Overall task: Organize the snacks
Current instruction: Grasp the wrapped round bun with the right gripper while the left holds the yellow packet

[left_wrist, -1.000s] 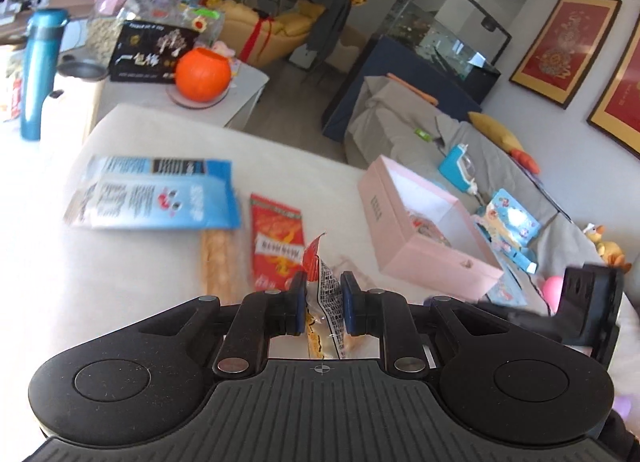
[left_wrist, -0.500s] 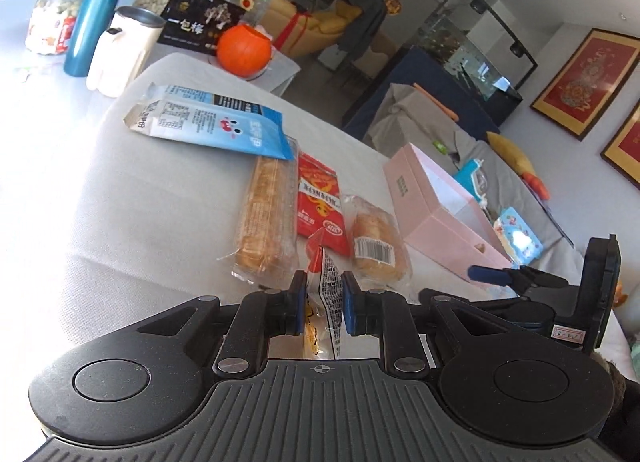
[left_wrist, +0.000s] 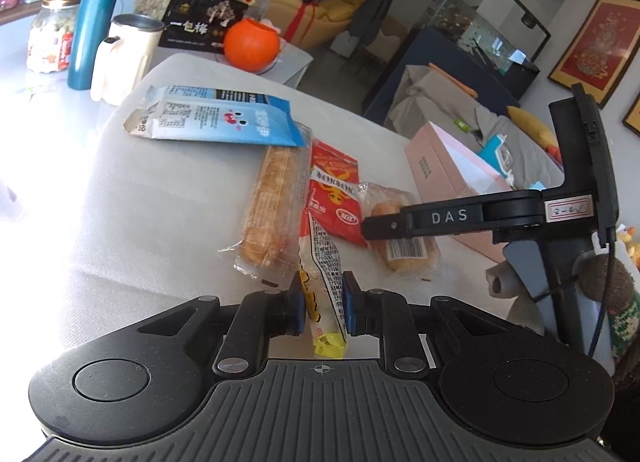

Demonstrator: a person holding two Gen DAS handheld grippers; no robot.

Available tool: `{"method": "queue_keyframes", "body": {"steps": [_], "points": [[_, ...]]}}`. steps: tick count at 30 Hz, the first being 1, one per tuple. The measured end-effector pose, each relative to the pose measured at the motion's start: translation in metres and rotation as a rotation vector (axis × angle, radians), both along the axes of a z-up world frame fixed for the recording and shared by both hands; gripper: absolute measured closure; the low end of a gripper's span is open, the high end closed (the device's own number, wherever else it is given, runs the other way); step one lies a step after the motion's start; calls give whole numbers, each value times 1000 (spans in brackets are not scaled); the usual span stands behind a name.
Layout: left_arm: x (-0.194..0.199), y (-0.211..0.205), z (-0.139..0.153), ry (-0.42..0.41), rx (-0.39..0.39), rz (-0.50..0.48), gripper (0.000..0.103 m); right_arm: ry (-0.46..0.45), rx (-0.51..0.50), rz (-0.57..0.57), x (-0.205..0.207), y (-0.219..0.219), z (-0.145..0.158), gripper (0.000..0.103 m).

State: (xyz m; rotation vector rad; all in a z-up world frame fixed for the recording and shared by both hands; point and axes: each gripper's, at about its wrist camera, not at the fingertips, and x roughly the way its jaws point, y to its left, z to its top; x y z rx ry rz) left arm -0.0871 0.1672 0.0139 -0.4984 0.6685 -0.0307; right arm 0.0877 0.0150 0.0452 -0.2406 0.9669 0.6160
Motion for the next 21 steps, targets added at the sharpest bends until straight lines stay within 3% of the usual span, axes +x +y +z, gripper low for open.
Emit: {"method": "queue_keyframes", "body": {"steps": [2, 7, 11, 16, 19, 21], "points": [[1, -7, 6, -11, 29, -34, 83, 6, 7, 30, -7, -5, 5, 49], [0, -39, 28, -68, 60, -136, 83, -16, 28, 113, -38, -55, 34, 50], [2, -78, 47, -109, 94, -245, 83, -76, -11, 87, -54, -110, 53, 50], [30, -108, 81, -167, -17, -375, 83, -107, -54, -44, -53, -179, 65, 50], [68, -123, 123, -282, -30, -406, 83, -122, -51, -107, -52, -211, 75, 50], [106, -129, 141, -326, -113, -426, 83, -144, -45, -136, -50, -225, 82, 50]]}}
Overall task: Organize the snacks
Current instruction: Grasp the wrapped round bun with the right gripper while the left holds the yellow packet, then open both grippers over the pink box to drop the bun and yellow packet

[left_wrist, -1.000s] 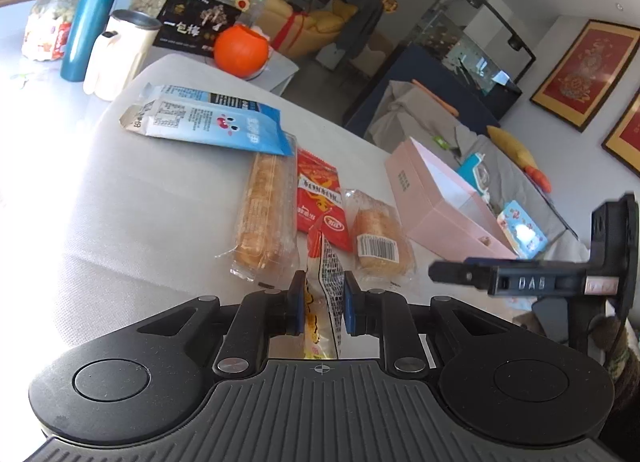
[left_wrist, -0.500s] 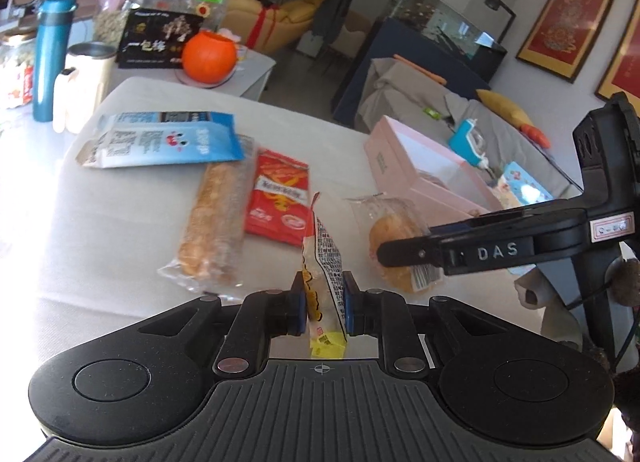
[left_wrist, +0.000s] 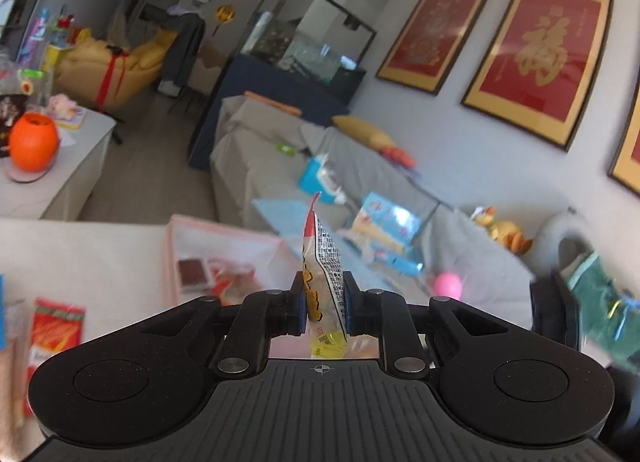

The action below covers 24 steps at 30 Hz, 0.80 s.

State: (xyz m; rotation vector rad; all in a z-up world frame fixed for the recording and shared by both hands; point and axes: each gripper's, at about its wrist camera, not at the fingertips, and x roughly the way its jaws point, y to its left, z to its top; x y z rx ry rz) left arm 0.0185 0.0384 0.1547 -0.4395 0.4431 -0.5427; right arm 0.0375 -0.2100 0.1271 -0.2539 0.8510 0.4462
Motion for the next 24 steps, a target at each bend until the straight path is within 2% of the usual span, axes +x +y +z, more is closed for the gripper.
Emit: {"method": "queue_keyframes", "body": {"steps": [1, 2, 4, 6, 8, 10, 13, 15, 16, 17, 18, 20, 24], "points": [[27, -1, 2, 19, -62, -23, 82, -13, 6, -13, 2, -6, 4, 50], [50, -1, 0, 41, -88, -24, 80, -22, 13, -24, 4, -11, 6, 50], [83, 0, -10, 71, -73, 27, 79, -28, 29, -43, 9, -18, 9, 50], [93, 10, -23, 80, -60, 93, 78, -23, 48, -56, 15, -22, 10, 50], [86, 28, -37, 86, -89, 116, 78, -22, 67, -58, 21, -25, 14, 50], [72, 42, -49, 95, -71, 165, 78, -47, 91, -60, 29, -27, 25, 50], [56, 54, -60, 115, 4, 228, 78, -82, 143, -74, 58, -20, 53, 50], [46, 64, -64, 141, 65, 280, 77, -77, 193, -84, 92, -6, 75, 50], [37, 71, -66, 157, 106, 327, 77, -65, 205, -83, 109, 2, 81, 47], [28, 78, -67, 166, 149, 376, 77, -46, 200, -84, 125, 12, 84, 36], [19, 84, -70, 168, 183, 411, 77, -41, 188, -105, 138, 20, 85, 32], [-4, 102, -77, 171, 226, 470, 77, -56, 155, -140, 153, 36, 82, 31], [-36, 131, -104, 224, 200, 544, 77, -21, 132, -76, 150, 76, 56, 31]]}}
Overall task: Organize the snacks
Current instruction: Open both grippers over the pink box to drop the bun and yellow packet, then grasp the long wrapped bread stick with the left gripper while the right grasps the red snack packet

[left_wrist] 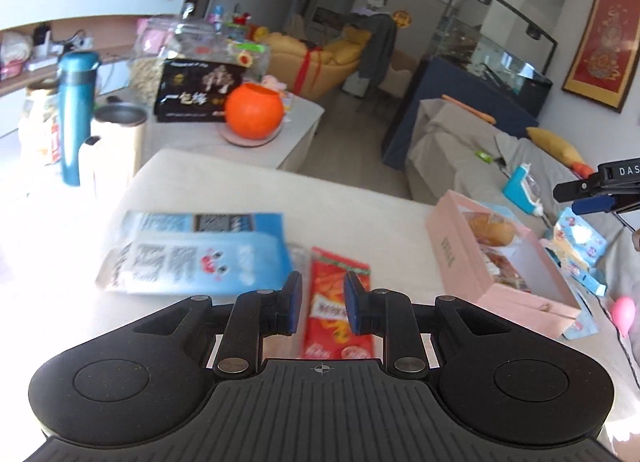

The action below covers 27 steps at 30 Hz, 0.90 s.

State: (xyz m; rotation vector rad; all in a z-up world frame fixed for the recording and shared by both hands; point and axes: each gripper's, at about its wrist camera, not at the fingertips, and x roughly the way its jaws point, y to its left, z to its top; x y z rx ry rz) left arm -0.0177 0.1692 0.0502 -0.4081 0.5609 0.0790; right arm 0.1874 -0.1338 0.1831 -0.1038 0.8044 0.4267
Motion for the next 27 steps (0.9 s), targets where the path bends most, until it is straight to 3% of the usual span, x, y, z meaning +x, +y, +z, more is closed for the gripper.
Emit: {"method": "queue_keyframes", "body": {"steps": [4, 8, 15, 18, 20, 22, 24, 27], "points": [[-27, 22, -26, -20, -60, 78, 77, 75, -26, 117, -18, 62, -40, 31], [-43, 30, -32, -11, -89, 88, 76, 176, -21, 206, -28, 127, -79, 31], [-57, 32, -23, 0, -61, 42, 76, 250, -42, 188, -24, 201, -133, 32], [-59, 37, -24, 4, -72, 43, 76, 279, -46, 198, -26, 206, -145, 36], [-56, 39, -26, 9, -80, 40, 76, 240, -58, 244, -40, 201, -143, 49], [-52, 37, -26, 14, -76, 35, 76, 262, -50, 293, -57, 188, -141, 56], [-44, 33, -25, 19, -62, 20, 76, 283, -51, 327, -73, 169, -140, 59], [-25, 22, -24, 37, -19, -19, 75, 210, -126, 344, -98, 146, -140, 61]]}}
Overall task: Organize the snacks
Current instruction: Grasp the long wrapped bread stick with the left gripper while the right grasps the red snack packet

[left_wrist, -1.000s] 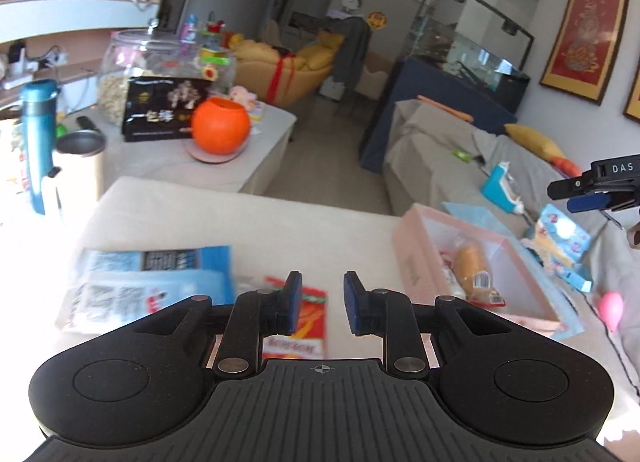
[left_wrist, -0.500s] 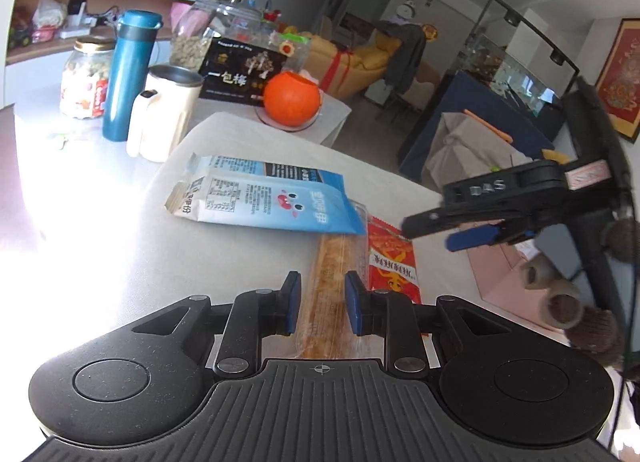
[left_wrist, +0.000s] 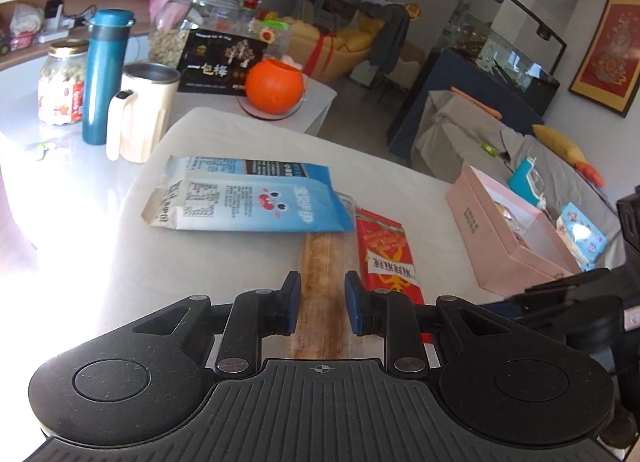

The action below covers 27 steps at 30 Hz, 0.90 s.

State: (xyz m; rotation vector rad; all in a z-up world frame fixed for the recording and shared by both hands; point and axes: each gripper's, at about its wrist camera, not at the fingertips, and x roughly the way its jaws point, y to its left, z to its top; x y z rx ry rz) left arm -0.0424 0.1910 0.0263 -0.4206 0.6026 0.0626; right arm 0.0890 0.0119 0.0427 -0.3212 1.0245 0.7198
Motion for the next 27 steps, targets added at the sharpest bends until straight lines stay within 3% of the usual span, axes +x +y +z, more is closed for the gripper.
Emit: {"method": "queue_keyframes", "body": {"steps": [5, 9, 13, 17, 21, 22, 24, 27], "points": [[35, -19, -1, 51, 124, -24, 67, -93, -46, 3, -21, -32, 2, 61], [39, -30, -5, 71, 166, -45, 66, -68, 30, -40, -15, -41, 11, 55], [19, -30, -2, 92, 124, -67, 66, -51, 112, -97, 5, -29, 16, 39], [-8, -26, -3, 101, 64, -63, 66, -33, 140, -134, 26, -4, 11, 38], [-20, -24, -5, 109, 47, -41, 63, -9, 130, -170, 43, 27, -6, 33], [-20, -24, -5, 113, 54, -40, 62, -26, 130, -166, 42, 34, -8, 27], [-17, -23, -6, 119, 50, -42, 61, -45, 103, -129, 40, 47, -10, 25], [-14, -26, -6, 119, 61, -38, 61, -121, 21, -60, 30, 59, -14, 28]]}}
